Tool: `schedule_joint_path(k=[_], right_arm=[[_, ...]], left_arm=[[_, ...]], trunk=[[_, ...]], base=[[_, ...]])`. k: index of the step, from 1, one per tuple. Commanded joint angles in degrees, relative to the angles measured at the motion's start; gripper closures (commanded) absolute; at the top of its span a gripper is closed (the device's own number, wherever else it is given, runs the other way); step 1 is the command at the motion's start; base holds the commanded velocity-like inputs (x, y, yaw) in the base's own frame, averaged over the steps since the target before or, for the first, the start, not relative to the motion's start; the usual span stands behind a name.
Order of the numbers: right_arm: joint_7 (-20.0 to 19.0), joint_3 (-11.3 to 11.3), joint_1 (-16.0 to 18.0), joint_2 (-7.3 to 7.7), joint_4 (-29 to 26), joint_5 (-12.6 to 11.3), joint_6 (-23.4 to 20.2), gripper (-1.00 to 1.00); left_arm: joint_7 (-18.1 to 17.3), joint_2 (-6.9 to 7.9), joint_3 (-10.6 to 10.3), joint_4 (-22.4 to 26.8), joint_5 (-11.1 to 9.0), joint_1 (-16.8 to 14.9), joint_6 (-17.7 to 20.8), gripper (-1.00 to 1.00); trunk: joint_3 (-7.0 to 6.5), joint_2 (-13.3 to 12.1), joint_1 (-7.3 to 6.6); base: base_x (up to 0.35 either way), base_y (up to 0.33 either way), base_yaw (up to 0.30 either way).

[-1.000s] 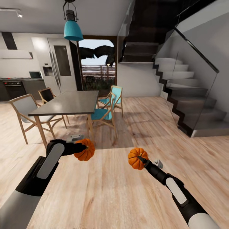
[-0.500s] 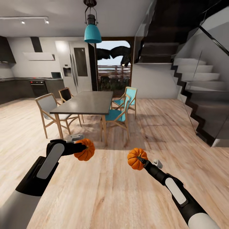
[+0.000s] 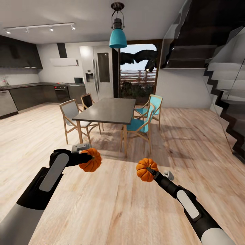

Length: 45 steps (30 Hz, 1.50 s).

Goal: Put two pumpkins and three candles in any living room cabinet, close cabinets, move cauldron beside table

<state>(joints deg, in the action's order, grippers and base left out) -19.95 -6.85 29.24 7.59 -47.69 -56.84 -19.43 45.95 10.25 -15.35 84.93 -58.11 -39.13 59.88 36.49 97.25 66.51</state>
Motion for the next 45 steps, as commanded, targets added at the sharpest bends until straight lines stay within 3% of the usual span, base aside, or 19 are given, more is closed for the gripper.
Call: schedule_joint_path(k=[1, 15, 45], right_arm=[[0.1, -0.1, 0.0, 0.05, 0.0, -0.9, -0.3, 1.00], [0.1, -0.2, 0.0, -0.02, 0.0, -0.9, -0.3, 1.00], [0.0, -0.2, 0.0, -0.04, 0.0, -0.9, -0.3, 1.00]], left_arm=[[0.6, 0.03, -0.1, 0.0, -0.5, -0.1, 0.0, 1.00], [0.6, 0.03, -0.2, 0.1, -0.6, -0.1, 0.0, 1.00], [0.1, 0.03, 0.0, 0.1, -0.7, -0.1, 0.1, 1.00]], trunk=[[-0.13, -0.4, -0.23], [-2.26, -4.8, -2.65], [-3.16, -4.8, -2.65]], base=[[0.000, 0.000, 0.139], [0.000, 0.000, 0.120], [0.037, 0.008, 0.278]])
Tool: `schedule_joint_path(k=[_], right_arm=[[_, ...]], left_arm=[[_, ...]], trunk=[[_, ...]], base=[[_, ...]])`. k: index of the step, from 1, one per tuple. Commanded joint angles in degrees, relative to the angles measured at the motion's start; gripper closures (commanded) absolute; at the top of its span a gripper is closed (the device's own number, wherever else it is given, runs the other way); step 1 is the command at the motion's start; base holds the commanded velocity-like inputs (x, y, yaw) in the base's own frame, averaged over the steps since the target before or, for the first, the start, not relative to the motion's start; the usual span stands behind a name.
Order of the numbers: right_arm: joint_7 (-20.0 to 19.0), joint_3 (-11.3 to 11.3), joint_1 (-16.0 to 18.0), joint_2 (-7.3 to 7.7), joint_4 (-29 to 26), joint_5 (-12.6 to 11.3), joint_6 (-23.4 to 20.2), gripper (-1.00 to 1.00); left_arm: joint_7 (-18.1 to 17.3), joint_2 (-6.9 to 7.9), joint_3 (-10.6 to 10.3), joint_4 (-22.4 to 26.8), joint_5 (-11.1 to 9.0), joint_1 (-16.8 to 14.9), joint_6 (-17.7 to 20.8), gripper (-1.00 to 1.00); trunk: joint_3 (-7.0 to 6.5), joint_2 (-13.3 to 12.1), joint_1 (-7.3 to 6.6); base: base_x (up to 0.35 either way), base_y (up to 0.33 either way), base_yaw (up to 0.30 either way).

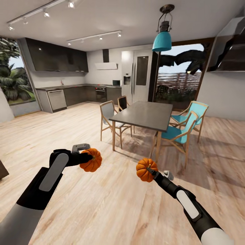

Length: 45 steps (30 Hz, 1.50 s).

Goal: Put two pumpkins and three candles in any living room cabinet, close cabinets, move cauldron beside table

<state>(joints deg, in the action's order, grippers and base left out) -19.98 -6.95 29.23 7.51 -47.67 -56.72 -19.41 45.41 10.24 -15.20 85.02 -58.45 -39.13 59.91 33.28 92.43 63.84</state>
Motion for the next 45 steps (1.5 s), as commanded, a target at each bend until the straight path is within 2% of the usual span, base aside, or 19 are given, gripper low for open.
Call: schedule_joint_path(k=[1, 7, 15, 27, 32, 45], right_arm=[[0.0, -0.1, 0.0, 0.05, -0.1, -1.0, -0.4, 1.00], [-0.1, -0.1, 0.0, 0.05, -0.1, -1.0, -0.3, 1.00], [0.0, -0.1, 0.0, 0.05, -0.1, -1.0, -0.3, 1.00], [0.0, -0.1, 0.0, 0.05, -0.1, -0.9, -0.3, 1.00], [0.0, -1.1, 0.0, 0.05, -0.1, -0.9, -0.3, 1.00], [0.0, -1.7, 0.0, 0.05, -0.1, -0.9, -0.3, 1.00]], left_arm=[[0.6, 0.04, -0.1, 0.0, -0.3, -0.1, 0.0, 1.00], [0.6, 0.04, -0.1, 0.0, -0.4, -0.1, 0.0, 1.00], [0.6, 0.05, -0.1, 0.0, -0.3, -0.1, 0.0, 1.00], [0.6, 0.04, -0.2, 0.0, -0.4, -0.1, 0.0, 1.00], [0.6, 0.04, -0.2, 0.0, -0.4, -0.1, 0.0, 1.00], [0.5, 0.04, -0.3, 0.0, -0.4, -0.1, 0.0, 1.00]], trunk=[[0.02, 0.0, 0.02], [-0.15, 0.0, 0.02], [-0.21, 0.0, 0.02], [-0.45, 0.0, 0.02], [-0.56, 0.0, 0.02], [-0.87, 0.0, 0.02]], base=[[0.287, 0.121, 0.278], [0.297, 0.179, 0.259], [0.295, 0.207, 0.076], [0.295, 0.209, 0.261], [0.286, 0.187, 0.281], [0.067, 0.028, 0.281]])
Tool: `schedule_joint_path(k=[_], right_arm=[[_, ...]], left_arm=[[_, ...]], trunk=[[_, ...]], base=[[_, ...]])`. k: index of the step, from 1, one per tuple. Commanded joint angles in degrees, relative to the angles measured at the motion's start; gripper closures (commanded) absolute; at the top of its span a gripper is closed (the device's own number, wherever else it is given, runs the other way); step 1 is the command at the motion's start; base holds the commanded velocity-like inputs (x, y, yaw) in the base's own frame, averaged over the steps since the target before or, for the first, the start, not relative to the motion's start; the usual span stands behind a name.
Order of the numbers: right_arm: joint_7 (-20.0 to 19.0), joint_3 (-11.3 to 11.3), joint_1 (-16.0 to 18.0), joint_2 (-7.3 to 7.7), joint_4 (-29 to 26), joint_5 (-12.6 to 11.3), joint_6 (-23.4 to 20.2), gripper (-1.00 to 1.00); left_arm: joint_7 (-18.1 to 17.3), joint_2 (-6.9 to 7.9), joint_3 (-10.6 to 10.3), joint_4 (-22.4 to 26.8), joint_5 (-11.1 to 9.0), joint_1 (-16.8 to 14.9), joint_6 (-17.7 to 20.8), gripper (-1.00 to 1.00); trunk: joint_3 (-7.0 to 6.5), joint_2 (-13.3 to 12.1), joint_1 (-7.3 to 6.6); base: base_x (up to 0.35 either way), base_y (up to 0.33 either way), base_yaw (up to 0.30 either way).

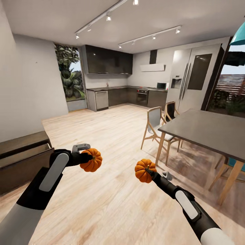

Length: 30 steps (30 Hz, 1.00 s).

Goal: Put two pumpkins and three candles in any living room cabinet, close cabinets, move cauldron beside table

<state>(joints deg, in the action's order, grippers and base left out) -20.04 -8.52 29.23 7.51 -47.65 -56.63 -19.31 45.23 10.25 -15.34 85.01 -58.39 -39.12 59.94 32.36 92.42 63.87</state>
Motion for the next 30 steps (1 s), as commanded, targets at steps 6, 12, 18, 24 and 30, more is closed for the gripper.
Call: schedule_joint_path(k=[6, 12, 18, 24, 30], right_arm=[[0.1, -0.1, 0.0, 0.05, -0.1, -1.0, -0.4, 1.00], [0.1, -0.1, 0.0, 0.05, -0.1, -1.0, -0.4, 1.00], [0.1, -0.1, 0.0, 0.05, -0.1, -1.0, -0.3, 1.00], [0.1, -0.1, 0.0, 0.05, -0.1, -1.0, -0.3, 1.00], [0.0, -0.1, 0.0, 0.05, -0.1, -1.0, -0.3, 1.00]], left_arm=[[0.6, 0.03, -0.1, 0.0, -0.5, -0.1, 0.0, 1.00], [0.6, 0.03, -0.1, 0.0, -0.5, -0.1, 0.0, 1.00], [0.6, 0.03, -0.1, 0.1, -0.5, -0.1, 0.0, 1.00], [0.6, 0.03, 0.0, 0.1, -0.4, -0.1, 0.0, 1.00], [0.6, 0.03, 0.0, 0.1, -0.4, -0.1, 0.0, 1.00]], trunk=[[-0.09, 0.0, -0.01], [-0.24, 0.0, -0.01], [-0.38, 0.0, -0.01], [-0.53, 0.0, -0.01], [-0.67, 0.0, -0.01]], base=[[0.001, 0.000, 0.281], [0.000, 0.000, 0.281], [0.003, 0.000, 0.281], [0.151, 0.060, 0.281], [0.253, 0.146, 0.281]])
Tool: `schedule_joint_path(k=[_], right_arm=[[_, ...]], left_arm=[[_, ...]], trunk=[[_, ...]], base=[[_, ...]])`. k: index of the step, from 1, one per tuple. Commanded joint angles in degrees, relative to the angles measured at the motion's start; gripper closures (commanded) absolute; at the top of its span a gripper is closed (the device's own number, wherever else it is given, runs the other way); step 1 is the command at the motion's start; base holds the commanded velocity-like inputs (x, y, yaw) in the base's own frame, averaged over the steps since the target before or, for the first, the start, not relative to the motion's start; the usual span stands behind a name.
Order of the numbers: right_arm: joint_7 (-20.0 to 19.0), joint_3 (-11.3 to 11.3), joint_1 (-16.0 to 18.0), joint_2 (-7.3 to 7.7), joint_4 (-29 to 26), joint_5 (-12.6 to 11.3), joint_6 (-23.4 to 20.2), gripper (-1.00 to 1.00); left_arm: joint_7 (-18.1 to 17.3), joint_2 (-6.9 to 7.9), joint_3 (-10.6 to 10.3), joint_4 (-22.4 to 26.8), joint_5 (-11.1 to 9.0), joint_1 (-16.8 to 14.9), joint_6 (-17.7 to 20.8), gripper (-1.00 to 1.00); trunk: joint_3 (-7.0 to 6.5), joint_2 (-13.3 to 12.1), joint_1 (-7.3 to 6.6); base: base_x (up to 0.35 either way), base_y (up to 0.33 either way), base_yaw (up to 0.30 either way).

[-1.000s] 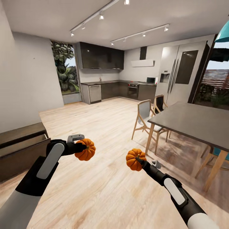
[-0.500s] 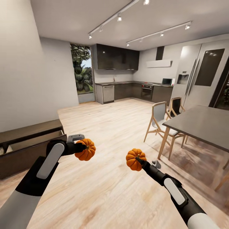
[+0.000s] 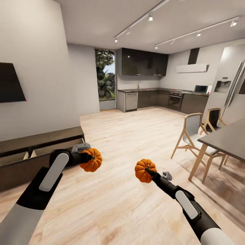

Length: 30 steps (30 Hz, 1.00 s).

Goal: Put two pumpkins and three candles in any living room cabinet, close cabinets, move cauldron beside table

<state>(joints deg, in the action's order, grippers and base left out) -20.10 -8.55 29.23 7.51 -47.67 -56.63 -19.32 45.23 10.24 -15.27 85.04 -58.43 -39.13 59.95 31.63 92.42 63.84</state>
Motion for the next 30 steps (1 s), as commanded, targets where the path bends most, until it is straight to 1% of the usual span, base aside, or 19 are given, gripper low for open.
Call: schedule_joint_path(k=[1, 4, 8, 30], right_arm=[[0.1, -0.1, 0.0, 0.05, -0.1, -1.0, -0.3, 1.00], [0.0, -0.1, 0.0, 0.05, -0.1, -1.0, -0.3, 1.00], [0.0, -0.1, 0.0, 0.05, -0.1, -1.1, -0.3, 1.00], [0.1, -0.1, 0.0, 0.05, -0.1, -1.1, -0.2, 1.00]], left_arm=[[0.7, 0.04, -0.1, 0.0, -0.4, -0.1, 0.0, 1.00], [0.6, 0.04, -0.1, 0.0, -0.4, -0.1, 0.0, 1.00], [0.6, 0.04, -0.1, 0.0, -0.4, -0.1, 0.0, 1.00], [0.6, 0.06, -0.1, 0.0, -0.5, -0.1, 0.0, 1.00]], trunk=[[0.03, 0.0, 0.02], [-0.04, 0.0, 0.02], [-0.07, 0.0, 0.02], [-0.08, 0.0, 0.02]], base=[[0.263, 0.161, 0.281], [0.264, 0.162, 0.264], [0.265, 0.169, 0.087], [0.266, 0.206, 0.004]])
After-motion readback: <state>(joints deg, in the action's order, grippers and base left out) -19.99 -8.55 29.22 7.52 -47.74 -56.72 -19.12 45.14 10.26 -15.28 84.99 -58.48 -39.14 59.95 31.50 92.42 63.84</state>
